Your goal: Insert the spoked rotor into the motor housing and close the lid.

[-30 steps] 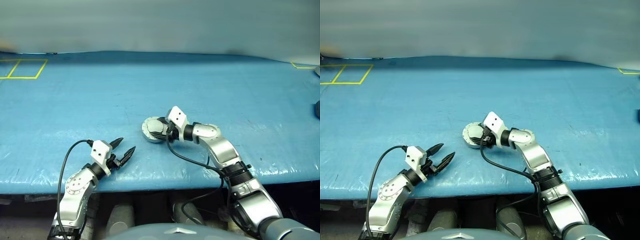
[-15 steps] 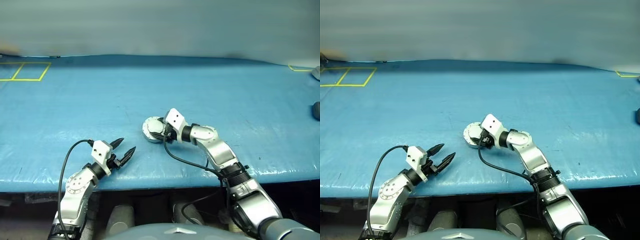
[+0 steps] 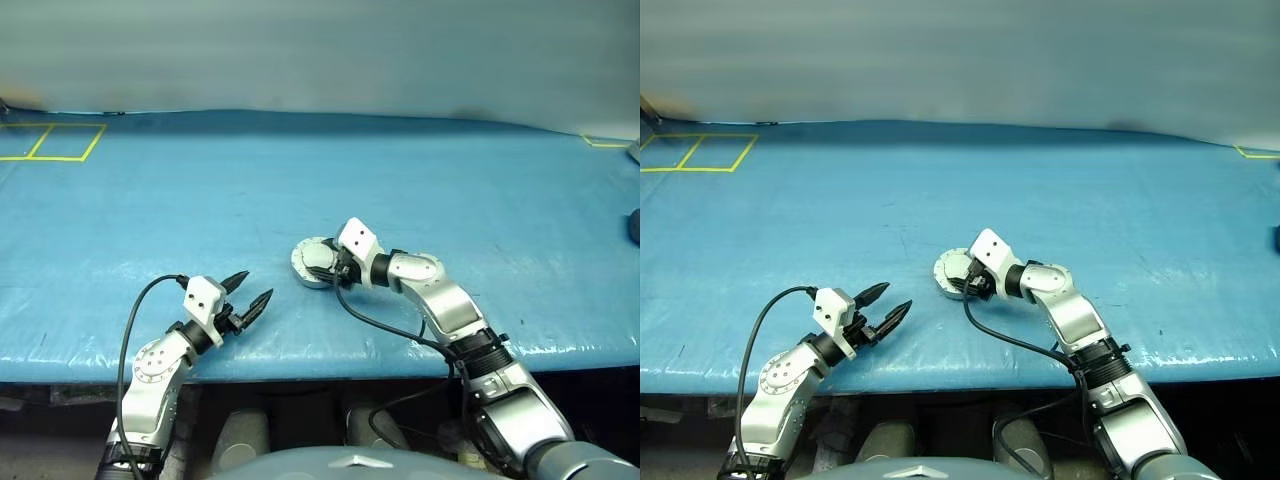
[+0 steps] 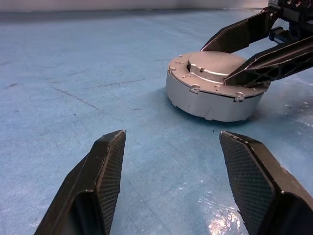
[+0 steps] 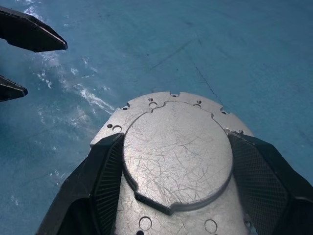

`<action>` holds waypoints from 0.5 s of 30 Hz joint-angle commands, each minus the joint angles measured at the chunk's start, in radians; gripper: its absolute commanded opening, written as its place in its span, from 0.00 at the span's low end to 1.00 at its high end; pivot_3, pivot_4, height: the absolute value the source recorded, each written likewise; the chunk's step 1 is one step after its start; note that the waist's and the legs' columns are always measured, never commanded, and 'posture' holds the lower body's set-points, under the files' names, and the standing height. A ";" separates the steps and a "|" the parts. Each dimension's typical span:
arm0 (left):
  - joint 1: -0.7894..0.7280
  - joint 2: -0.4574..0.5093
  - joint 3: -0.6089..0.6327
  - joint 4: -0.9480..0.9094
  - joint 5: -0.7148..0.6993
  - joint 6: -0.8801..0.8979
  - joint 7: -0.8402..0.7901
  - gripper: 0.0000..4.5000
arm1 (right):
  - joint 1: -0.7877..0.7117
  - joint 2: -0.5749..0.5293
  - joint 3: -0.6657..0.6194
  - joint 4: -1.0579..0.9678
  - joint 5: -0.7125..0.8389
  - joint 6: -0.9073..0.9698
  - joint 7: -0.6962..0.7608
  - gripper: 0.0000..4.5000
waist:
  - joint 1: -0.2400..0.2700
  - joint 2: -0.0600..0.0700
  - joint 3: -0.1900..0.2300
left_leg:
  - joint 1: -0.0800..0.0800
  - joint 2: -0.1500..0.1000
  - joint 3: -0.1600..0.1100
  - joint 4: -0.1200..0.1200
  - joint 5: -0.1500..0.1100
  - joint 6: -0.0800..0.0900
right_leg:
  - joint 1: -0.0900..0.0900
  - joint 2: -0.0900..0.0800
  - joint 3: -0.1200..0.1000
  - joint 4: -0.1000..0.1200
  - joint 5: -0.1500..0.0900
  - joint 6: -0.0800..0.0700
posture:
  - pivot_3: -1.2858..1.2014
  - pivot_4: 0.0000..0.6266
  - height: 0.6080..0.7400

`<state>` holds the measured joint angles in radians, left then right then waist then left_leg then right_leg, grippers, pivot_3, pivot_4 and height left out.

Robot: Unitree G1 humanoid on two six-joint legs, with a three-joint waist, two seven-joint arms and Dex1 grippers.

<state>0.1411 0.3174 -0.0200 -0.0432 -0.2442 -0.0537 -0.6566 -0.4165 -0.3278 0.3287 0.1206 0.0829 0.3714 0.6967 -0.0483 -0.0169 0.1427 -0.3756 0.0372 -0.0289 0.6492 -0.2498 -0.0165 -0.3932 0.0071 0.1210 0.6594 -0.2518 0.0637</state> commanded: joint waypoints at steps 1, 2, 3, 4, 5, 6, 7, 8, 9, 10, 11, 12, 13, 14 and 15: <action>-0.024 0.001 0.001 -0.025 -0.015 0.009 -0.002 0.73 | 0.081 -0.034 0.058 0.073 -0.099 0.095 -0.053 0.67 | -0.001 0.000 -0.002 | 0.001 0.000 0.000 0.000 0.000 0.000 | 0.000 0.000 0.000 0.000 0.000 0.000 | 0.52 0.24 1.00; -0.028 0.002 0.003 -0.033 -0.019 0.020 -0.001 0.73 | 0.093 -0.039 0.068 0.063 -0.105 0.097 -0.055 0.67 | -0.001 0.000 -0.003 | 0.001 0.000 0.000 0.001 0.000 0.000 | 0.000 0.000 0.000 0.000 0.000 0.000 | 0.52 0.24 1.00; -0.036 0.000 0.006 -0.037 -0.025 0.024 0.001 0.73 | 0.112 -0.040 0.072 0.043 -0.101 0.112 -0.056 0.67 | 0.000 0.000 -0.004 | 0.001 0.000 0.000 0.002 0.000 0.000 | 0.000 -0.001 0.000 0.000 0.000 0.000 | 0.52 0.24 1.00; -0.040 -0.002 0.008 -0.040 -0.028 0.026 0.002 0.73 | 0.125 -0.040 0.073 0.027 -0.097 0.125 -0.059 0.67 | 0.001 -0.001 -0.006 | 0.001 -0.001 0.000 0.002 0.000 0.000 | 0.001 -0.001 0.000 0.000 0.000 0.000 | 0.52 0.24 1.00; -0.043 -0.004 0.010 -0.039 -0.030 0.023 0.002 0.73 | 0.139 -0.041 0.076 0.011 -0.097 0.131 -0.061 0.67 | 0.002 -0.001 -0.006 | 0.001 -0.001 0.000 0.002 0.000 0.000 | 0.000 -0.002 0.001 -0.001 0.000 0.000 | 0.52 0.24 1.00; -0.045 -0.006 0.011 -0.036 -0.031 0.019 0.001 0.73 | 0.154 -0.028 0.071 -0.011 -0.086 0.151 -0.073 0.67 | 0.002 -0.002 -0.007 | 0.001 -0.001 0.001 0.002 0.000 0.000 | 0.000 -0.003 0.000 -0.001 0.000 0.000 | 0.52 0.24 1.00; -0.046 -0.006 0.010 -0.031 -0.031 0.015 0.000 0.73 | 0.167 -0.011 0.064 -0.032 -0.074 0.166 -0.087 0.67 | 0.003 -0.003 -0.008 | 0.000 -0.002 0.001 0.001 0.000 -0.001 | 0.000 -0.003 0.000 -0.001 0.000 0.000 | 0.52 0.24 1.00; -0.046 -0.006 0.010 -0.028 -0.032 0.013 -0.001 0.73 | 0.176 0.006 0.057 -0.046 -0.069 0.184 -0.110 0.67 | 0.003 -0.004 -0.010 | -0.001 -0.002 0.001 0.000 0.000 -0.001 | -0.001 -0.003 0.000 -0.002 -0.001 0.001 | 0.52 0.24 1.00; -0.047 -0.006 0.010 -0.026 -0.032 0.012 -0.002 0.73 | 0.182 0.018 0.052 -0.055 -0.066 0.198 -0.126 0.67 | 0.003 -0.005 -0.012 | -0.001 -0.002 0.001 -0.002 -0.001 -0.001 | -0.001 -0.003 0.000 -0.002 -0.002 0.000 | 0.52 0.24 1.00; -0.047 -0.006 0.010 -0.025 -0.032 0.012 -0.003 0.73 | 0.184 0.026 0.048 -0.059 -0.066 0.213 -0.138 0.67 | 0.003 -0.006 -0.014 | -0.001 -0.001 0.000 -0.003 -0.002 -0.001 | -0.002 -0.002 0.000 -0.002 -0.003 0.000 | 0.52 0.24 1.00; -0.048 -0.006 0.010 -0.023 -0.031 0.011 -0.003 0.73 | 0.185 0.030 0.051 -0.059 -0.070 0.222 -0.144 0.67 | 0.002 -0.006 -0.015 | -0.001 0.000 0.000 -0.003 -0.004 -0.002 | -0.001 -0.001 0.000 -0.002 -0.004 -0.001 | 0.52 0.24 1.00; -0.048 -0.006 0.008 -0.021 -0.033 0.012 -0.007 0.73 | 0.189 0.025 0.062 -0.064 -0.072 0.223 -0.132 0.67 | 0.001 -0.006 -0.016 | -0.001 0.001 0.000 -0.003 -0.004 -0.002 | 0.000 0.000 0.000 -0.002 -0.005 -0.002 | 0.52 0.24 1.00; -0.049 -0.007 0.007 -0.017 -0.032 0.011 -0.009 0.73 | 0.189 0.021 0.070 -0.057 -0.079 0.232 -0.132 0.67 | 0.000 -0.006 -0.016 | -0.001 0.001 0.000 -0.004 -0.005 -0.003 | 0.001 0.000 0.000 -0.001 -0.005 -0.003 | 0.52 0.24 1.00; -0.050 -0.006 0.005 -0.014 -0.031 0.011 -0.011 0.73 | 0.188 0.019 0.071 -0.047 -0.087 0.234 -0.139 0.67 | -0.001 -0.005 -0.017 | -0.001 0.001 0.000 -0.005 -0.005 -0.003 | 0.001 0.000 0.000 -0.001 -0.006 -0.004 | 0.52 0.24 1.00; -0.050 -0.006 0.004 -0.013 -0.030 0.011 -0.012 0.73 | 0.186 0.019 0.070 -0.039 -0.091 0.236 -0.146 0.67 | -0.003 -0.005 -0.017 | -0.001 0.001 0.000 -0.005 -0.005 -0.002 | 0.001 0.000 -0.001 -0.001 -0.006 -0.004 | 0.52 0.24 1.00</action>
<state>0.1016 0.3141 -0.0160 -0.0437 -0.2603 -0.0278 -0.6586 -0.2982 -0.2769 0.3415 -0.0471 0.0485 0.4785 0.5599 -0.0512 -0.0217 0.1252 -0.3767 0.0384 -0.0292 0.6442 -0.2549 -0.0190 -0.3926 0.0077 0.1203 0.6583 -0.2582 0.0598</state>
